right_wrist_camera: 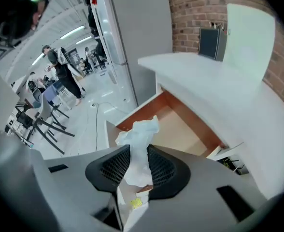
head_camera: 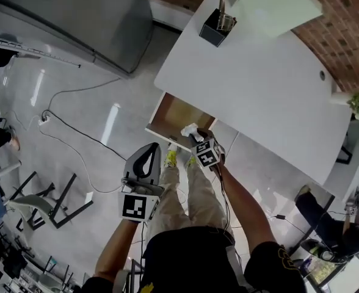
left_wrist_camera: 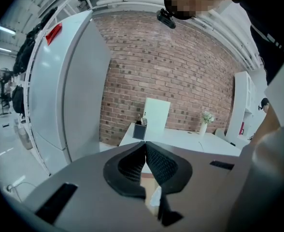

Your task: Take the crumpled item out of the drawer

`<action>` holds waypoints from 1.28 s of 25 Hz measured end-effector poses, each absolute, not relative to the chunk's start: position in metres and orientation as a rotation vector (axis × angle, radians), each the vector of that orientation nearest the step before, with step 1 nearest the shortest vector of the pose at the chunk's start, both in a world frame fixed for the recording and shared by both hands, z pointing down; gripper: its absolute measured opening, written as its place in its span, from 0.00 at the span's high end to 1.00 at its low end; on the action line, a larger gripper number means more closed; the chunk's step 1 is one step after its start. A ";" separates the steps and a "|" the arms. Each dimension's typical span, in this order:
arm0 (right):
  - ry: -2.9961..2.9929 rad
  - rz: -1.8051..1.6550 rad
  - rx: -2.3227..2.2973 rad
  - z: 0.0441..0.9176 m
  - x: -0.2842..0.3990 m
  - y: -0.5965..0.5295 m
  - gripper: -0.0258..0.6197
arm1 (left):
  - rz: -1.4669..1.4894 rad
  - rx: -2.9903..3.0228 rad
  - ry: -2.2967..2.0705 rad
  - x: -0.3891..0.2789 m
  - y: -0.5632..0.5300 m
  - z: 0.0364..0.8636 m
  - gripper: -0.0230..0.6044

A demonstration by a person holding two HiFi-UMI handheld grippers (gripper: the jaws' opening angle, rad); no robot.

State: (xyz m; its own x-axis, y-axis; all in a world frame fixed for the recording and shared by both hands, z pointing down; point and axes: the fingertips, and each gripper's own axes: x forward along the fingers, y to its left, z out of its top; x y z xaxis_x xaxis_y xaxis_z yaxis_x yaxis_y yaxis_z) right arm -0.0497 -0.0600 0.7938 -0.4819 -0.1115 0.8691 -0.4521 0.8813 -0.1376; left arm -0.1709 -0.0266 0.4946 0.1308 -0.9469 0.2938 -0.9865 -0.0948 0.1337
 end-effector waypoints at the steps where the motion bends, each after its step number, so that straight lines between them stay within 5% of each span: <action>1: -2.089 0.428 0.420 0.771 -0.048 -0.062 0.75 | 0.173 2.145 -1.878 -0.164 -0.030 0.482 0.93; 20: -2.674 -0.008 1.236 0.276 0.073 -0.154 0.75 | 0.072 2.696 -1.737 -0.041 -0.126 0.268 0.93; 32: -2.637 -0.083 1.655 0.203 0.185 -0.115 0.75 | -0.002 2.837 -1.537 0.030 -0.133 0.235 0.93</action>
